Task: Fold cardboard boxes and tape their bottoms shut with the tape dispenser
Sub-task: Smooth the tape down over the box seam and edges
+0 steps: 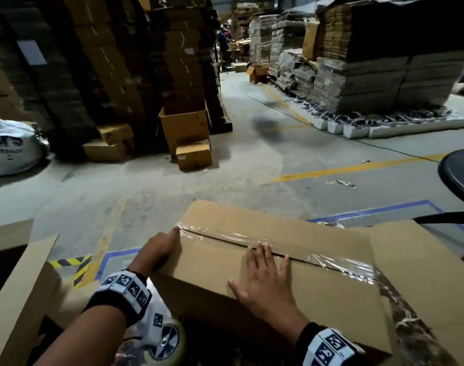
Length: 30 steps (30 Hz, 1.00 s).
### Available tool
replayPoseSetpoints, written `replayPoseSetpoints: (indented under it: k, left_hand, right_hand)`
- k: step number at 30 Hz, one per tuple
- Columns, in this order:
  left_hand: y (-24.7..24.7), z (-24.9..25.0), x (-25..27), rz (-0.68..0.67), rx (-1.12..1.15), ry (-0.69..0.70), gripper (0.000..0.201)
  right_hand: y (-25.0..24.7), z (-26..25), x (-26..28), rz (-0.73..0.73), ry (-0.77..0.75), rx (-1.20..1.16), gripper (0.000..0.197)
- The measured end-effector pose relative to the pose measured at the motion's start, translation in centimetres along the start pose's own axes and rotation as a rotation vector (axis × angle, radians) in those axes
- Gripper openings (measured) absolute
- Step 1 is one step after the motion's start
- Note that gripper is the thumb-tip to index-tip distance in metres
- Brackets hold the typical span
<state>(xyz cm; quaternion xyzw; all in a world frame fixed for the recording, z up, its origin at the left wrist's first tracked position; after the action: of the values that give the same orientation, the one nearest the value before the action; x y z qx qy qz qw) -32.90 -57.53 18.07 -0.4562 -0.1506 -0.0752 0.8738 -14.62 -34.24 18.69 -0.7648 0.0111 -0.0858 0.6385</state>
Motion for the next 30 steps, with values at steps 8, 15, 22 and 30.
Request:
replayPoseSetpoints:
  k: [8,15,22,30]
  left_hand:
    - [7.4,10.6,8.4,0.131,-0.57,0.83,0.107]
    - [14.8,12.9,11.8,-0.077,-0.637,0.739,0.131]
    - [15.5,12.6,12.1,-0.033,-0.632,0.633,0.111]
    - [19.5,16.3,15.4,-0.115,-0.641,0.813,0.117]
  right_hand:
    - [-0.2,2.7,-0.8,-0.038,0.091,-0.011,0.094]
    - [-1.3,10.3,2.6,-0.007,0.243,0.006,0.076]
    - [-2.0,20.7,7.2,0.096,0.666,-0.217,0.087]
    - [0.8,24.6,7.1,0.299,0.714,-0.932,0.049]
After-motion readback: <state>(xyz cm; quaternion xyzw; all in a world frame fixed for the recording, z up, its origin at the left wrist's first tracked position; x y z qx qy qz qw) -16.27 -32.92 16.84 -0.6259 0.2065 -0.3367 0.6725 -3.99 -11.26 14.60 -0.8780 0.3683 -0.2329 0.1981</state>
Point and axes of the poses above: each hand's wrist, its own x-axis away from the middle knuckle, its own y-axis out of the palm, z = x × y, the point moved 7 cm from there along -x, towards the middle knuckle
